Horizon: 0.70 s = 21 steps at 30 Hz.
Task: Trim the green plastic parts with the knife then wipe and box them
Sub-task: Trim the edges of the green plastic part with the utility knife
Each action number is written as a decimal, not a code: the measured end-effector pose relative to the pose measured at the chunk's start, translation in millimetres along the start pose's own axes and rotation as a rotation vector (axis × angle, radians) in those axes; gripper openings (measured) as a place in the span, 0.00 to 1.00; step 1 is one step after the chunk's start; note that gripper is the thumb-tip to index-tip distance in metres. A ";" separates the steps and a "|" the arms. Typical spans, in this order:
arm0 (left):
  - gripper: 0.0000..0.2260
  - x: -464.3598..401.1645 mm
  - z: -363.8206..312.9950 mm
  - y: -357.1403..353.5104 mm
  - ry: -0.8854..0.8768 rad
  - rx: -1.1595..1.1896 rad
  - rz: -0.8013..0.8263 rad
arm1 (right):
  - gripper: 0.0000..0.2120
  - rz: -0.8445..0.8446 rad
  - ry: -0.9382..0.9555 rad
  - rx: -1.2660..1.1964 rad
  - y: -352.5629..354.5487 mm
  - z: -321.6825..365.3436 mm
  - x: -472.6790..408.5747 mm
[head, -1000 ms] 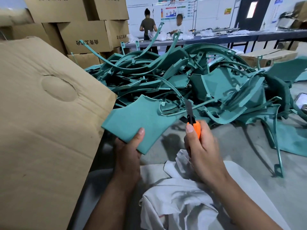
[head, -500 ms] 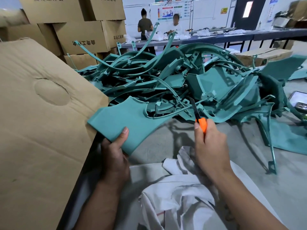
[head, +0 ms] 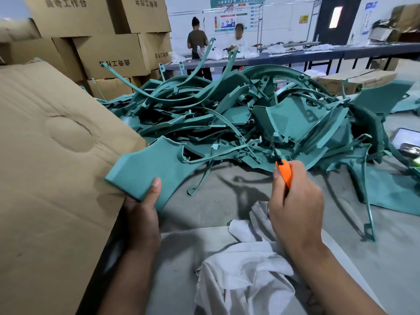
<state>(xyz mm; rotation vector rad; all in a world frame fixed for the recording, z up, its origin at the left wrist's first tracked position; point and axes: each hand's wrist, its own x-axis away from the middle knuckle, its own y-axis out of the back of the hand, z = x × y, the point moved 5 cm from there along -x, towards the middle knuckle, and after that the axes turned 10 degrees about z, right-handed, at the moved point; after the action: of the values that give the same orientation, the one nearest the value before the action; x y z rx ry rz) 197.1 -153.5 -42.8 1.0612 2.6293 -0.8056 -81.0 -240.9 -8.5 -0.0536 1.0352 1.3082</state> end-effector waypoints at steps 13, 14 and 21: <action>0.12 5.3 -6.7 -13.0 0.101 0.173 0.051 | 0.13 0.095 -0.004 -0.022 -8.8 -2.0 -2.9; 0.12 6.0 -7.4 -14.0 0.106 0.199 0.071 | 0.13 0.092 -0.006 -0.023 -8.8 -1.8 -3.0; 0.16 4.9 -10.1 -22.1 0.117 0.304 0.124 | 0.15 -0.020 0.034 -0.099 1.6 3.4 -0.5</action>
<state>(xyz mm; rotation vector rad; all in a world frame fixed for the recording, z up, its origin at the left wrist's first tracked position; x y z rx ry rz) 178.6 -158.3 -27.0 1.3707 2.5557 -1.1744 -80.2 -238.8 -5.4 -0.1612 0.9963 1.3441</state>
